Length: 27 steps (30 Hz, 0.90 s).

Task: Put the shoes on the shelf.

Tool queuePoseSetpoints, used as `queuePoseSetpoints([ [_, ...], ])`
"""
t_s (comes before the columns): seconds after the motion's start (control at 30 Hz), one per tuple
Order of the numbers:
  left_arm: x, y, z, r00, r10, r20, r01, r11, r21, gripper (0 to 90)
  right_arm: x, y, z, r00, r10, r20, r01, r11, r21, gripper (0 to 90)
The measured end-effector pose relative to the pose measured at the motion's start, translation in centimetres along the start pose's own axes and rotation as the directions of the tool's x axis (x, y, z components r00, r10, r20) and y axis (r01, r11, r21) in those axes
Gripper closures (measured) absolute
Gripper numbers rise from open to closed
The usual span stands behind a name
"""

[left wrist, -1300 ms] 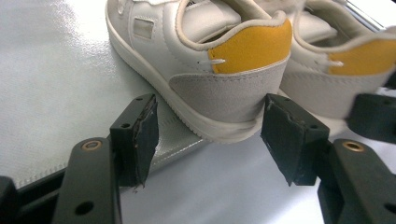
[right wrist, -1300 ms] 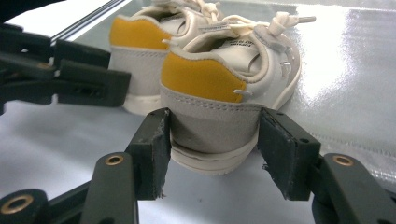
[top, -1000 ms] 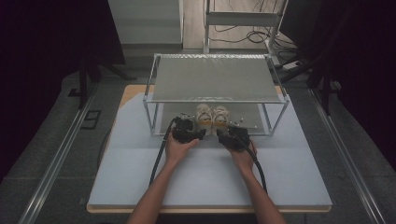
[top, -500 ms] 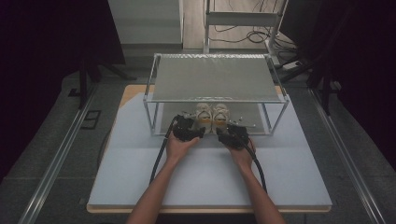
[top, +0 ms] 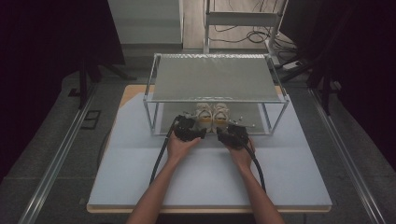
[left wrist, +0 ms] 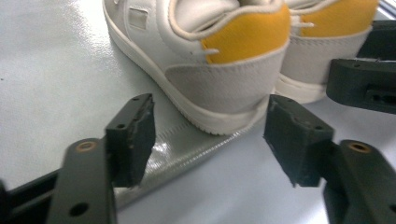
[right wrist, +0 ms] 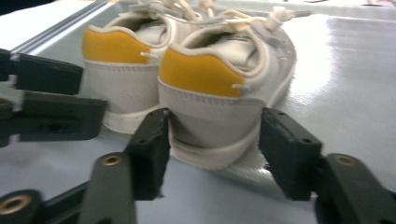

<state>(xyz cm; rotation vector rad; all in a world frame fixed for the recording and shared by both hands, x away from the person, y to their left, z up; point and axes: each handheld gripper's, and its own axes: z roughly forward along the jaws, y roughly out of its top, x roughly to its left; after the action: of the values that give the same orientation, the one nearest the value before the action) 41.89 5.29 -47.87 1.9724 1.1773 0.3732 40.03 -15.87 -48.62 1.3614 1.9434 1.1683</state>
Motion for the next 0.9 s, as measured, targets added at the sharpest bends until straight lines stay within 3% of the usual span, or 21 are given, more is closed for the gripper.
queuePoseSetpoints([
  [0.07, -0.2, -0.4, -0.8, 0.9999, 0.004, 0.016, -0.004, 0.9999, -0.012, 30.7, 0.0, -0.2, -0.7, 0.9998, -0.001, -0.022, 0.0, 1.0, -0.013, 40.9],
  [0.13, -0.8, -1.0, -1.7, 0.9997, -0.016, 0.017, 0.017, 0.9997, -0.019, 30.3, 0.2, -0.4, -1.7, 0.9991, -0.024, -0.034, 0.024, 0.999, -0.027, 41.4],
  [0.27, -1.0, -2.3, -3.7, 0.9993, 0.005, 0.036, -0.004, 0.9995, -0.033, 29.3, 0.3, -1.2, -4.3, 0.9933, -0.065, -0.095, 0.061, 0.997, -0.047, 41.3],
  [0.53, -0.8, -5.0, -7.8, 0.9958, 0.02, 0.09, -0.014, 0.9976, -0.068, 28.1, -0.5, -2.3, -7.5, 0.9859, -0.08, -0.147, 0.073, 0.996, -0.053, 41.1],
  [0.67, -0.7, -5.9, -8.9, 0.9948, 0.025, 0.099, -0.019, 0.9977, -0.066, 27.7, -1.0, -3.2, -8.6, 0.9817, -0.084, -0.171, 0.078, 0.996, -0.041, 41.1],
  [0.9, -0.4, -7.2, -9.5, 0.9943, 0.012, 0.106, -0.006, 0.9983, -0.058, 26.9, -1.8, -4.1, -9.4, 0.9777, -0.051, -0.204, 0.045, 0.998, -0.037, 38.9],
])
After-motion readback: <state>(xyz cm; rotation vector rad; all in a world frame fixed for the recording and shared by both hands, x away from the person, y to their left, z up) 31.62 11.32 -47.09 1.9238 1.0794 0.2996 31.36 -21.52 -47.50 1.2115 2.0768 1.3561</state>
